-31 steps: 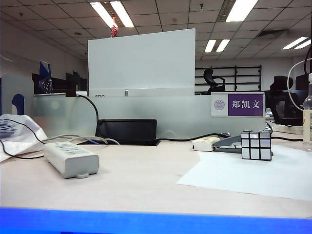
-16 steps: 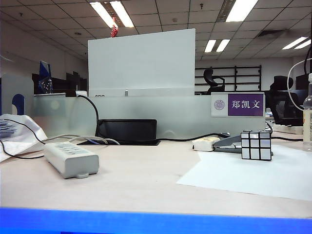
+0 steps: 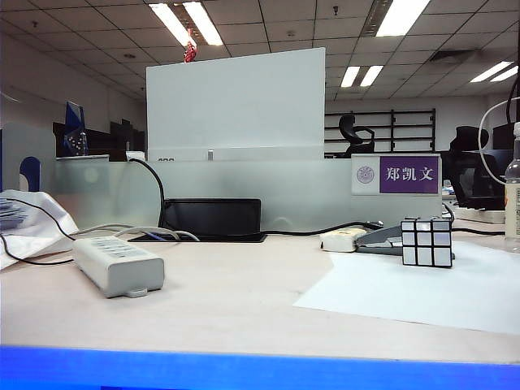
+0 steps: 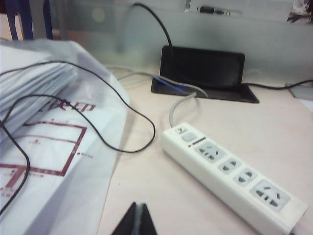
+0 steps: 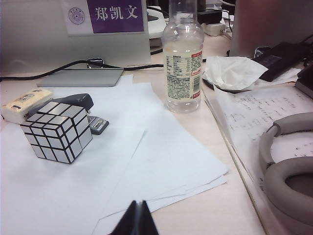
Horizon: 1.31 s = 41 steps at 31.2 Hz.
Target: Press the button on the power strip.
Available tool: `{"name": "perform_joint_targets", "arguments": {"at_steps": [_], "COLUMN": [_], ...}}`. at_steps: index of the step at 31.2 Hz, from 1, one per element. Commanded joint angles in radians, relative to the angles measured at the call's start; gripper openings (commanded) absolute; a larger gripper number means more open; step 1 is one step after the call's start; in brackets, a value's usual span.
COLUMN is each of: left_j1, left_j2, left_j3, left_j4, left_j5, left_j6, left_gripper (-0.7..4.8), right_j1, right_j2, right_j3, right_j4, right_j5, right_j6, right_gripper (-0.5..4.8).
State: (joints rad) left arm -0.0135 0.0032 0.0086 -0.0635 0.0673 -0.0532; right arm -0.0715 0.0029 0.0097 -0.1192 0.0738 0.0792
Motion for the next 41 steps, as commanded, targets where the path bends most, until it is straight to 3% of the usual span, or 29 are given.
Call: {"name": "perform_joint_targets", "arguments": {"at_steps": [1, 8, 41], "left_j1": [0.001, 0.001, 0.001], "left_j2": [-0.001, -0.001, -0.001], "left_j3": [0.001, 0.001, 0.001], "left_j4": [0.019, 0.02, 0.019], "left_j5": [-0.003, -0.047, -0.045], "left_j6": [0.004, 0.0, 0.0], "left_gripper": [-0.05, -0.05, -0.05], "right_j1": [0.0, 0.0, 0.0], "right_j2": [-0.002, -0.002, -0.002], "right_j3": [-0.002, -0.002, -0.002], "right_j4": [0.011, 0.011, 0.011], "right_j5": [-0.005, -0.005, -0.005], "right_j6": [0.003, 0.003, 0.003], "right_gripper": [-0.01, 0.0, 0.0]}}
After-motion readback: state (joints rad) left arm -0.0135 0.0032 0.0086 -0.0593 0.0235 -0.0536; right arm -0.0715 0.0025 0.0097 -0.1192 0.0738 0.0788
